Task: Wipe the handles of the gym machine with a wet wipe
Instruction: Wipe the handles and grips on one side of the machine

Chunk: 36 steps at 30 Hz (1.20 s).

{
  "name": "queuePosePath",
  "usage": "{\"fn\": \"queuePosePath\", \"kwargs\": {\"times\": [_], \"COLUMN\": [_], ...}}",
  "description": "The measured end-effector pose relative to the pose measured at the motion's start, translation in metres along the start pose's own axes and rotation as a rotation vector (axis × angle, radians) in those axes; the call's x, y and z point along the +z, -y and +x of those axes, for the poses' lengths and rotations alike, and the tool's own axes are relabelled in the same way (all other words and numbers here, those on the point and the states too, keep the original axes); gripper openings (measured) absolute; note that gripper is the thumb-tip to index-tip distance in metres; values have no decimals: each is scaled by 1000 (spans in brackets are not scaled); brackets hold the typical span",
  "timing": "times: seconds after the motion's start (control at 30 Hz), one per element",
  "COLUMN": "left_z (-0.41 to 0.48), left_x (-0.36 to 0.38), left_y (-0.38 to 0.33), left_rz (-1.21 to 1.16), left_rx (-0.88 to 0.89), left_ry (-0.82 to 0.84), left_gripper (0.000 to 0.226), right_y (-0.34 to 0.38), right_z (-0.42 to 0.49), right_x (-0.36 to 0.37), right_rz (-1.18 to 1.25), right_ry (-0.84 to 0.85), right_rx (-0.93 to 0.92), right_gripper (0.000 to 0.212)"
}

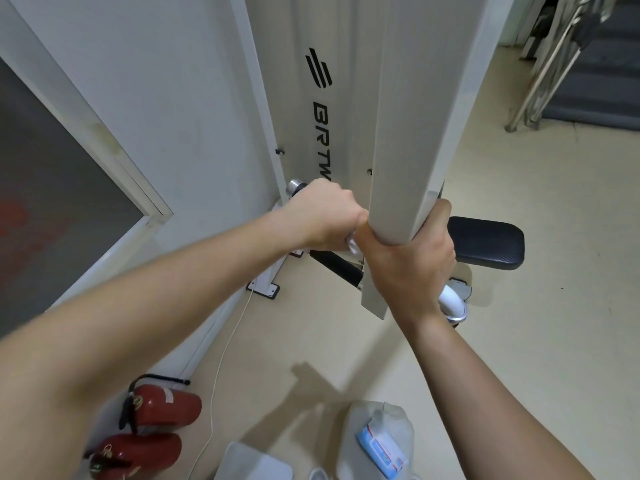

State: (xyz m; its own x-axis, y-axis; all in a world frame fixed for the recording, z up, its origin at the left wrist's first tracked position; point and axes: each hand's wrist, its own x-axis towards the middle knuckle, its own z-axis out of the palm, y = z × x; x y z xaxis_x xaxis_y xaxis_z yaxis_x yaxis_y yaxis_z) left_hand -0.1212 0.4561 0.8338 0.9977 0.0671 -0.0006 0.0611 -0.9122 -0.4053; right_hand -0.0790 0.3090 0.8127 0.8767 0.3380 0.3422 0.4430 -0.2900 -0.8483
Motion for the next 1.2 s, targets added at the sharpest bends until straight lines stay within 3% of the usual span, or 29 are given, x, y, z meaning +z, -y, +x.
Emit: {"fn": "queuePosePath", "kwargs": {"times": [0.07, 0.13, 0.27, 0.33, 0.4, 0.5, 0.6, 0.67, 0.73, 0.83, 0.93, 1.03, 1.1, 1.13, 1.2], "left_z": [13, 23, 30, 27, 17, -4, -12, -12, -11, -12, -2, 22, 35, 38, 36], "left_x": [-13, -16, -14, -19, -13, 14, 36, 43, 46, 36, 6, -27, -43, -46, -41], "left_y": [10, 25, 47, 51, 53, 54, 45, 31, 19, 19, 26, 25, 21, 21, 20], "left_rz": [-70, -172, -326, -298, -184, 34, 83, 77, 59, 12, -42, -303, -464, -485, -408], "left_rx": [7, -5, -88, -88, -60, 11, -73, -168, -192, -126, -11, -41, -67, -57, 15], "left_ry": [338, 506, 679, 668, 481, -85, -582, -767, -823, -550, 101, 708, 1098, 1197, 1062], "left_gripper": [29, 20, 16, 18, 28, 28, 25, 34, 36, 17, 16, 24, 52, 60, 48], "right_y": [-1, -2, -3, -3, -4, -4, -1, 0, 1, 0, 1, 2, 2, 1, 0], "right_z": [2, 6, 12, 14, 15, 17, 12, 7, 4, 3, 3, 0, -3, -3, -1], "right_x": [0, 0, 0, -1, -1, -2, -1, 2, 4, 5, 5, 3, 1, 0, -3], "right_rz": [-8, 3, -6, -20, -25, -33, -27, -16, -3, -3, 2, 10, 14, 11, 4], "right_ry": [4, 11, 0, -8, -8, -5, -10, -25, -27, -14, -22, -17, -13, -9, 5], "right_rx": [-10, -16, -29, -22, -10, -6, -5, 4, 7, 5, 3, 2, -2, -6, -1], "right_gripper": [60, 61, 62, 62, 61, 62, 62, 61, 61, 64, 63, 67, 70, 70, 67]}}
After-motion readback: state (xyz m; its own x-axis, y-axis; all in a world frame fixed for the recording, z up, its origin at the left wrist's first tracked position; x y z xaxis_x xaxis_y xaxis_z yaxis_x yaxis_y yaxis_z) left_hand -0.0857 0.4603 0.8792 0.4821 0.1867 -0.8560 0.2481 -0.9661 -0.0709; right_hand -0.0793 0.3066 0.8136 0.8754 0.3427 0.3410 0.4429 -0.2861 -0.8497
